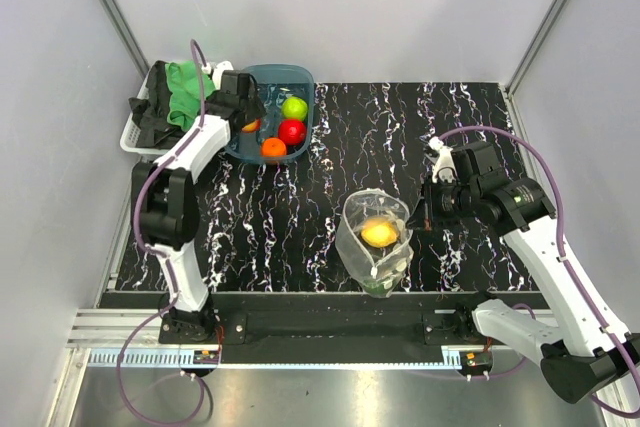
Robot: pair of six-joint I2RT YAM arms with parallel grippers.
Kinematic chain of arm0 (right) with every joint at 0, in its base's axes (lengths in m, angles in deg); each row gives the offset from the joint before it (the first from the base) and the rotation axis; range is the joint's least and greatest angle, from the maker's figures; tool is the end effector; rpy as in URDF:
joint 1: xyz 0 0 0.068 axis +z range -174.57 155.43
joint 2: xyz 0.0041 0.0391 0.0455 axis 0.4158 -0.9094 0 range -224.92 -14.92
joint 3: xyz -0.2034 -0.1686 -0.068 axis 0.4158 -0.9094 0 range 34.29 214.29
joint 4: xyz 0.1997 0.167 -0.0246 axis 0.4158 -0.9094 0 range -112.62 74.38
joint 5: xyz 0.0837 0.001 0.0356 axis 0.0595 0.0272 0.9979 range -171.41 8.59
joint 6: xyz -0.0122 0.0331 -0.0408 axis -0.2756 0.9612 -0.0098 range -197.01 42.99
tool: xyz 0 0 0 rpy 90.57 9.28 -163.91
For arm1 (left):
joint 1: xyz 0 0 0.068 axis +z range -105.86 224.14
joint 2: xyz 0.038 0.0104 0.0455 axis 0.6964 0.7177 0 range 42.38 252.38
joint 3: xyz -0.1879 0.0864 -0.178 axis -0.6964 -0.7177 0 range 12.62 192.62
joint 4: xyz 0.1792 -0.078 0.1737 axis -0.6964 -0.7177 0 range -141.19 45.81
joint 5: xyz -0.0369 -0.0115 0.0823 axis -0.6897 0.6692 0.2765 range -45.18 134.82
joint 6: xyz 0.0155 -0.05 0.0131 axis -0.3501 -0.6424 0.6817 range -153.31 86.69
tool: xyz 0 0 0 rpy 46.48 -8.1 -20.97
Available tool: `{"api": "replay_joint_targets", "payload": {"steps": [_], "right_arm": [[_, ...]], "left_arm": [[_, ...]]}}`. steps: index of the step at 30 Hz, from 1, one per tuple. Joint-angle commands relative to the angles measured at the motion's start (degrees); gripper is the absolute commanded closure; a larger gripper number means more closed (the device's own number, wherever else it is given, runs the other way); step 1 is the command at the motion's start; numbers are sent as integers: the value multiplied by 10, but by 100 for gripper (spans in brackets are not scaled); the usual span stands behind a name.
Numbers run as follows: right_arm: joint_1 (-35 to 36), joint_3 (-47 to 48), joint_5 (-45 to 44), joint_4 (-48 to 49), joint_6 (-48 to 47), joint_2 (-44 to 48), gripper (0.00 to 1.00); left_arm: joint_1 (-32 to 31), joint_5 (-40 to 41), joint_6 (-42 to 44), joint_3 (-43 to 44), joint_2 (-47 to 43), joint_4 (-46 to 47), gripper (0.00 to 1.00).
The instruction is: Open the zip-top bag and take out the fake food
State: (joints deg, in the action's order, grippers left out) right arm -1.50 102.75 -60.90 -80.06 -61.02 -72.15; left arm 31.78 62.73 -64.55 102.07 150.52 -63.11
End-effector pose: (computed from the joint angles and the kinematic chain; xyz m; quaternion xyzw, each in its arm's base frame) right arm 0.1515 0.0781 0.3561 -0.1137 0.9285 0.2630 0.2362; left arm 0.4311 -0.0833 0.2769 -0.2132 0.8631 -0.0322 0.4568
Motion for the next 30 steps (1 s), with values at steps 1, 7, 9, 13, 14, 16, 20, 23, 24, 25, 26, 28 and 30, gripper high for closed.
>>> {"api": "replay_joint_targets", "payload": {"steps": [1,7,9,13,14,16,20,23,24,25,26,28,30], "right_arm": [[-3,18,-10,28,10,3,100],[-3,25,-18,37,26,-5,100],[-3,24,-15,37,28,-3,100],[-3,17,-14,37,38,6,100],[-3,16,-15,39,40,8,100],[-3,13,-14,39,42,7,100],[-4,11,-11,40,34,0,100],[-3,18,-5,35,15,-7,100],[-3,20,-1,34,12,-9,100],[-3,25,1,33,11,-13,100],[-4,27,9,33,11,-15,100],[-4,24,17,37,13,-17,100],[-3,17,15,40,16,-17,100]], "left_arm": [[1,30,36,41,39,-14,96],[3,41,45,59,98,-37,82],[5,44,45,67,113,-50,76],[9,35,42,76,130,-60,50],[9,28,42,82,132,-70,44],[9,23,44,78,127,-74,25],[8,11,58,70,101,-74,11],[9,-9,71,65,70,-75,5],[9,-17,74,64,63,-81,3],[9,-27,71,64,42,-87,3],[8,-31,66,57,31,-93,3],[4,-48,56,44,-11,-94,3],[-5,-63,55,26,-41,-96,4]]}}
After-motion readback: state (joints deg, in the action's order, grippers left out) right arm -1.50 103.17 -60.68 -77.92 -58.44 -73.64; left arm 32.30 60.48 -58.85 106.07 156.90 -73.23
